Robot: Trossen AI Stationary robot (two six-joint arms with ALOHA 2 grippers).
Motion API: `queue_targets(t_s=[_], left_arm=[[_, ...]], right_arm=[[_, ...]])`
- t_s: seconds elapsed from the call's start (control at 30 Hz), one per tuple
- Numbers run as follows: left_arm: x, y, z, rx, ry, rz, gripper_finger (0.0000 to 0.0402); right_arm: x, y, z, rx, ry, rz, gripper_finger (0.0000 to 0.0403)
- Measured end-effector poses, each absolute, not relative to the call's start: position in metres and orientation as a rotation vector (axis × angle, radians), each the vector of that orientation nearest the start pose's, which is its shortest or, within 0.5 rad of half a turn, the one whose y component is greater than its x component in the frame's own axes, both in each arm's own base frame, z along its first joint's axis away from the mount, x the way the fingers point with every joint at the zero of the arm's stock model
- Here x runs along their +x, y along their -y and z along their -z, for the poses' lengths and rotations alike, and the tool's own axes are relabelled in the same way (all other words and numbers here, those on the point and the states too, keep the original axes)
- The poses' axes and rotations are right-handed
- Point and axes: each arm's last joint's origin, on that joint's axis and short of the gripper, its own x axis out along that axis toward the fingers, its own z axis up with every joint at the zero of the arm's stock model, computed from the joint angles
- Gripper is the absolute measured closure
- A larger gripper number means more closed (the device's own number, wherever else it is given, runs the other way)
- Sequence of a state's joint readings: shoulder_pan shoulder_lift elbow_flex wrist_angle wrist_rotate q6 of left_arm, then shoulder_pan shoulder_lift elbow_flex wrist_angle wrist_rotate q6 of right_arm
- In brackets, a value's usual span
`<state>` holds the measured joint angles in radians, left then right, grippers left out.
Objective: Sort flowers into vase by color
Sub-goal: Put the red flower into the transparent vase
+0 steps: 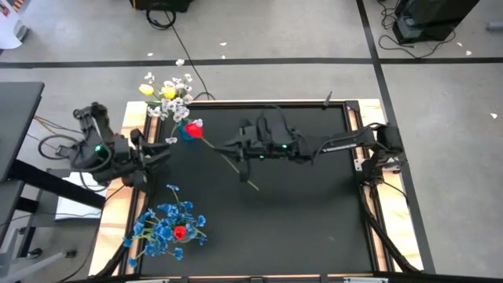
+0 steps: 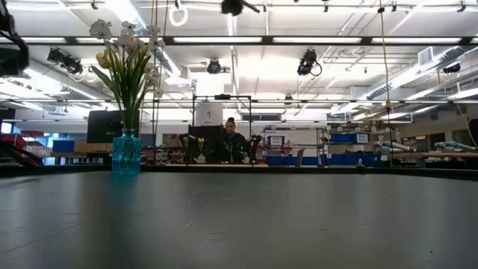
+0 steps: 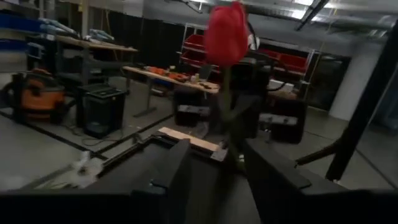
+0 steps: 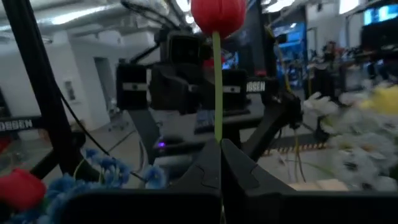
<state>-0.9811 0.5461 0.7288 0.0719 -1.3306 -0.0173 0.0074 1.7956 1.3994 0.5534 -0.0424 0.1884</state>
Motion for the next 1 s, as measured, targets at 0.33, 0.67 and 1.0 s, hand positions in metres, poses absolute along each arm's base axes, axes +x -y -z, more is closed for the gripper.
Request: queue_targets(t_s=[0.33,0.67,1.0], left_arm=[[0.112,0.063,-0.366,-0.296,0.197,-0.375,0.0190],[0.130,0.070,-0.370,-0.235,0.248,-0.368,0.0219],[0.129,0.070,-0.374,-0.215,0.263,-0.349,0.0223]], right_arm=[[0.477,-0.003,-0.366,0.157,0.199,-0.234,0.0402],[0.482,0.001,-0.367,0.150,0.176,-0.273,0.0402],[0.481,0.001,-0.371,0.174,0.206,-0.254,0.0402]])
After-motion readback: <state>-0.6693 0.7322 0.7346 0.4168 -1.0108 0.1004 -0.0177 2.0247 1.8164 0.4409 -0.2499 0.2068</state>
